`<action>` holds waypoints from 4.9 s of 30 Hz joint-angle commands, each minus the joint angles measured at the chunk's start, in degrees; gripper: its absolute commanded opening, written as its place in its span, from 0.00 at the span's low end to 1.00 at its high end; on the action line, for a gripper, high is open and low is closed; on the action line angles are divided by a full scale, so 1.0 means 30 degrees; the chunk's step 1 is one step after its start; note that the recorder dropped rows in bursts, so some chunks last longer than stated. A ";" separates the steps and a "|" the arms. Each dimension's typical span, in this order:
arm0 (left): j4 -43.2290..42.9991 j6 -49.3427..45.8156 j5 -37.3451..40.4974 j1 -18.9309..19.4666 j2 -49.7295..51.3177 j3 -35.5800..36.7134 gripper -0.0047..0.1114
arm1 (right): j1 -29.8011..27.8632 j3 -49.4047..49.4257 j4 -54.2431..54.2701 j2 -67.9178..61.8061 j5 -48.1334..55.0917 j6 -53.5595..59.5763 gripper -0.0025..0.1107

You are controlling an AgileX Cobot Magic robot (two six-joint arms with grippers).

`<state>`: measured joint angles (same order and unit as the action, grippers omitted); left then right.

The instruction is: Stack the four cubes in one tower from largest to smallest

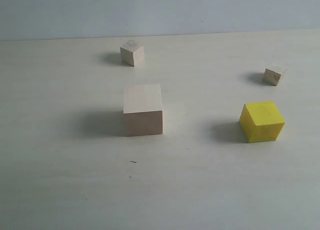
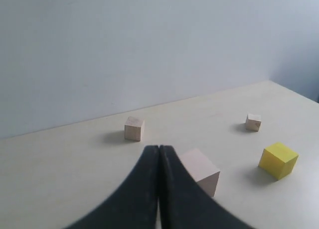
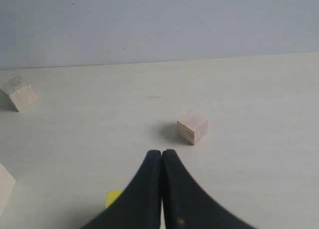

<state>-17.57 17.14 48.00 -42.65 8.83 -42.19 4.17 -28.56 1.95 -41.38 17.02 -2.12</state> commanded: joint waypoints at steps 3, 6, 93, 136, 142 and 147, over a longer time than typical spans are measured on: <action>-0.0082 -0.0143 0.0165 -0.0072 -0.1064 0.0074 0.05 | 0.0022 -0.0151 0.0070 -0.0019 -0.0149 -0.0003 0.02; -0.0082 -0.0143 0.0421 -0.0072 -0.1140 0.0074 0.05 | 0.0022 -0.0151 0.0070 -0.0019 -0.0149 -0.0003 0.02; -0.0723 -0.0143 -0.2786 -0.0072 -0.1140 0.5835 0.05 | 0.1705 -0.9148 0.2343 -2.0203 0.7101 0.3638 0.90; -0.0723 -0.0143 -0.2702 -0.0072 -0.1140 0.5835 0.05 | 0.1705 -1.0106 0.1363 -2.1588 0.7852 0.2208 0.73; -0.0723 -0.0143 -0.2702 -0.0072 -0.1140 0.5835 0.05 | 0.1705 -1.0106 0.1363 -2.1588 0.7813 0.1578 0.32; -0.0723 -0.0143 -0.2670 -0.0072 -0.1140 0.5835 0.05 | 0.1705 -1.0106 0.1363 -2.1548 0.7970 0.1578 0.02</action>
<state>-19.49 16.99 40.33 -42.65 5.74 -24.83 9.23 -58.56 6.39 -106.06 40.57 2.81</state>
